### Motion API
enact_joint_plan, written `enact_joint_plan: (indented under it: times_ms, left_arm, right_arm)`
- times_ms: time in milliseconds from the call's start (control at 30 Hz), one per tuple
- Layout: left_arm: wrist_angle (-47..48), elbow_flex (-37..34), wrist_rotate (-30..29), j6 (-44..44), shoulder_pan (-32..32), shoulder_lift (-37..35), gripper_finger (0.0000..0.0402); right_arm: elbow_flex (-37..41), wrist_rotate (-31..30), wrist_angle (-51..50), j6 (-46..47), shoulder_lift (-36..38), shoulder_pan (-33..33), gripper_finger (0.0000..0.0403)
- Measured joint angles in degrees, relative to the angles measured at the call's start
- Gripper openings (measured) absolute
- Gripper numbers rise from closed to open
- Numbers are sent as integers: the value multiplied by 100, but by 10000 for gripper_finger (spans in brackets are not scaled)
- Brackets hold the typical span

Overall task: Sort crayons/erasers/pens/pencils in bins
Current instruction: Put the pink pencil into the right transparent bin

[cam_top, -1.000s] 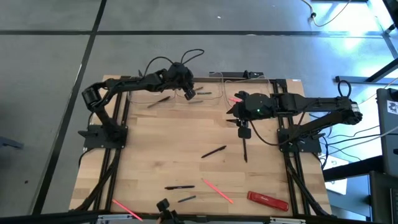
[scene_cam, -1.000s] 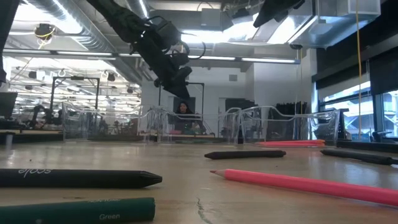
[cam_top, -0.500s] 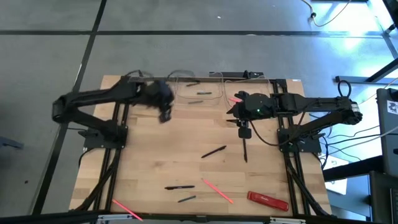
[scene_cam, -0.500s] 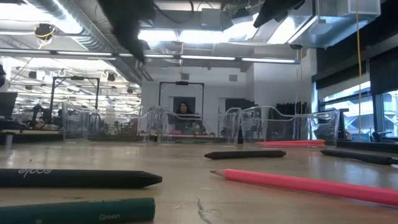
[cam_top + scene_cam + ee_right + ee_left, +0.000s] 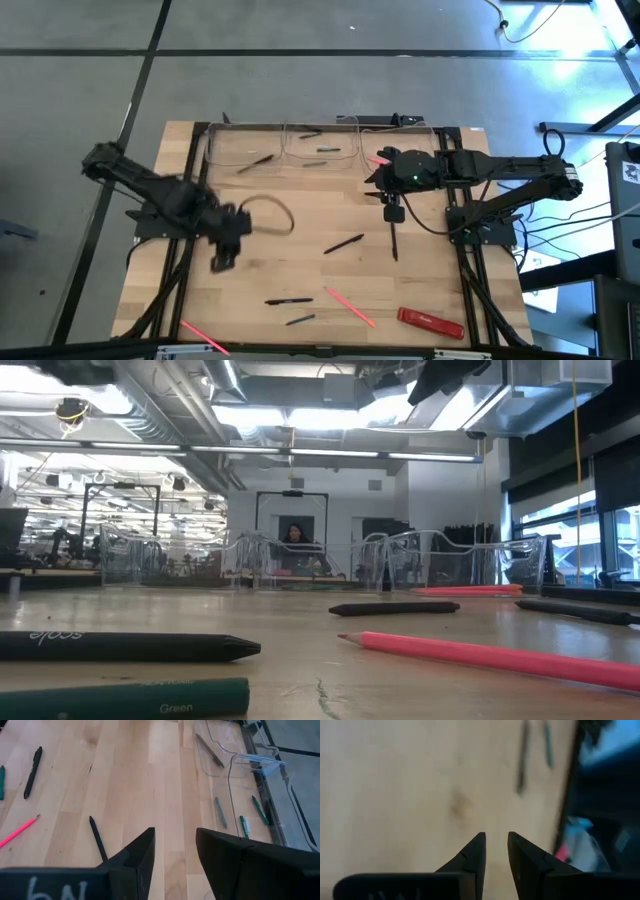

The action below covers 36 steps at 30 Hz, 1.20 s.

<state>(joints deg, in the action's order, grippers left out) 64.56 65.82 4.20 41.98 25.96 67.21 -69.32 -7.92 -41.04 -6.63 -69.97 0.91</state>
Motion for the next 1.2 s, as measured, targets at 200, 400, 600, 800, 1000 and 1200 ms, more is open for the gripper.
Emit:
enact_joint_plan:
  times_ms: [200,400,600,800,1000,1200]
  left_arm:
    - [-294,-2,629,877,1195,573,72]
    - [-1246,-2,736,1195,1991,1223,72]
    - [-2431,-2,750,1356,2677,2071,72]
    - [-3258,-4,974,1489,3070,2702,72]
    - [-4178,-9,1120,1493,3161,3130,72]
    - [-4471,-9,1162,1486,3171,3578,72]
  right_arm:
    - [0,0,-2,-4,-1,2,145]
    - [0,344,-2,-7,-2,2,145]
    - [0,622,0,-1,-1,4,145]
    - [0,627,0,11,-1,4,145]
    - [0,625,0,13,0,4,145]
    - [0,610,0,13,-2,4,145]
